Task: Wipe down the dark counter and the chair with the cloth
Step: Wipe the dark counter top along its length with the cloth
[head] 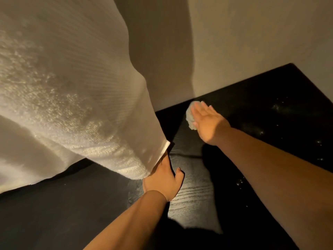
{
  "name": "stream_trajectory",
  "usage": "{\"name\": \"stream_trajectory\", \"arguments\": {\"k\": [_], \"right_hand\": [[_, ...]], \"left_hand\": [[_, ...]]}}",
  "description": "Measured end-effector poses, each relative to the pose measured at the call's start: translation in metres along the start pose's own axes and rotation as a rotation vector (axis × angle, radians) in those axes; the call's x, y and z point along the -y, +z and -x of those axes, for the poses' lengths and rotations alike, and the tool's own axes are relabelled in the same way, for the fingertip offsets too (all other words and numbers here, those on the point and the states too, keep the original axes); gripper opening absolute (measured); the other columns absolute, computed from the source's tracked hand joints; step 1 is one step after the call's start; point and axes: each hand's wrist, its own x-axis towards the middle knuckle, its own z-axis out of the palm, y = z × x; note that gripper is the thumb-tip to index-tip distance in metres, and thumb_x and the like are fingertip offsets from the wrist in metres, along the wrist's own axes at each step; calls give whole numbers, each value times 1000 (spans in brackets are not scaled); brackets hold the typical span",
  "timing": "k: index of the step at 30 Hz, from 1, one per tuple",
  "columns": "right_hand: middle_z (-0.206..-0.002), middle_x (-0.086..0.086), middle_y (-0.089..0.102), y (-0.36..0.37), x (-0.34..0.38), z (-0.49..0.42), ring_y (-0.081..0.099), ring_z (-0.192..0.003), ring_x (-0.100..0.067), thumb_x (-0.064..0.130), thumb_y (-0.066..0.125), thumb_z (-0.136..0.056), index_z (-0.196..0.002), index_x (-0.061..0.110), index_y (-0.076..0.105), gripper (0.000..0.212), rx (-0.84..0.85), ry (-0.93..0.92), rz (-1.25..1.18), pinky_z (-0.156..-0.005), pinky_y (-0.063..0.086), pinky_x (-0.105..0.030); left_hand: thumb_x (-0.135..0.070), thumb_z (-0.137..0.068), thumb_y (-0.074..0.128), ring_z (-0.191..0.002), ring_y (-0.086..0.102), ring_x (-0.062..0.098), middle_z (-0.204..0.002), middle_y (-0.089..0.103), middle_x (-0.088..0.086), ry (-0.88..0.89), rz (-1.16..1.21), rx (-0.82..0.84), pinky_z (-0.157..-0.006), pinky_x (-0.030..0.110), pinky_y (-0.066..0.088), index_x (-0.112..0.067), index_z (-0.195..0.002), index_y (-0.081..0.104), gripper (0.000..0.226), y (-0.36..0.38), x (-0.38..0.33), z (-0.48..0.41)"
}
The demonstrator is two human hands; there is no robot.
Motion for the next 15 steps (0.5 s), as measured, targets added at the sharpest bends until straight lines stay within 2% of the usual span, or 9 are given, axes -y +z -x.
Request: {"name": "stream_trajectory", "arguments": {"k": [2,4,6,7,9,11,13,15], "right_hand": [[-171,-12,-2,-4,-2,-5,-7,-158,-31,21,42,-104,-163,11,4,71,-34,157,-51,-125,-5,-40],[-170,-14,-6,3,18,8,-9,-157,-33,22,42,-102,-163,10,1,75,-59,217,-69,-125,-8,-42],[-170,-13,-13,23,47,39,-15,-156,-32,15,44,-95,-163,13,-3,83,-45,105,-33,-121,-15,-40],[-171,-13,-11,32,56,58,-18,-155,-30,12,39,-93,-164,14,1,81,-63,2,-47,-120,-18,-38],[-172,-12,5,43,57,90,-6,-155,-29,16,38,-91,-163,13,18,75,-103,-228,-31,-123,-6,-40],[-171,-9,13,45,35,94,9,-157,-29,20,54,-93,-162,13,25,75,-60,-319,10,-127,12,-43],[-170,-10,18,37,14,81,16,-156,-32,19,58,-95,-161,12,26,73,-104,-218,18,-125,24,-50],[-167,-12,25,24,1,64,24,-154,-35,21,52,-100,-158,9,30,63,-172,-6,-43,-122,29,-53]], "left_hand": [[-66,-89,28,-129,57,28,-151,52,-2,-9,9,9,-86,43,57,-33,-161,4,83,1,0,0],[-65,-90,30,-130,56,29,-151,52,-1,-16,11,17,-89,44,57,-32,-161,5,82,1,0,0],[-65,-91,31,-133,53,29,-152,52,1,-19,1,25,-96,46,55,-29,-160,9,81,0,0,0],[-65,-91,31,-135,52,29,-152,52,2,-21,-5,26,-100,47,53,-28,-160,13,81,0,0,0],[-67,-88,28,-136,52,29,-150,54,2,-33,7,24,-104,50,51,-28,-157,22,79,0,0,-2],[-69,-87,27,-133,55,28,-146,57,0,-43,18,31,-102,53,52,-30,-156,26,79,2,1,-3],[-69,-87,28,-127,58,29,-139,61,-1,-41,23,43,-98,53,54,-33,-156,27,78,3,1,-3],[-69,-87,29,-121,61,29,-134,63,0,-39,35,45,-94,53,56,-34,-155,28,76,3,1,-3]]}}
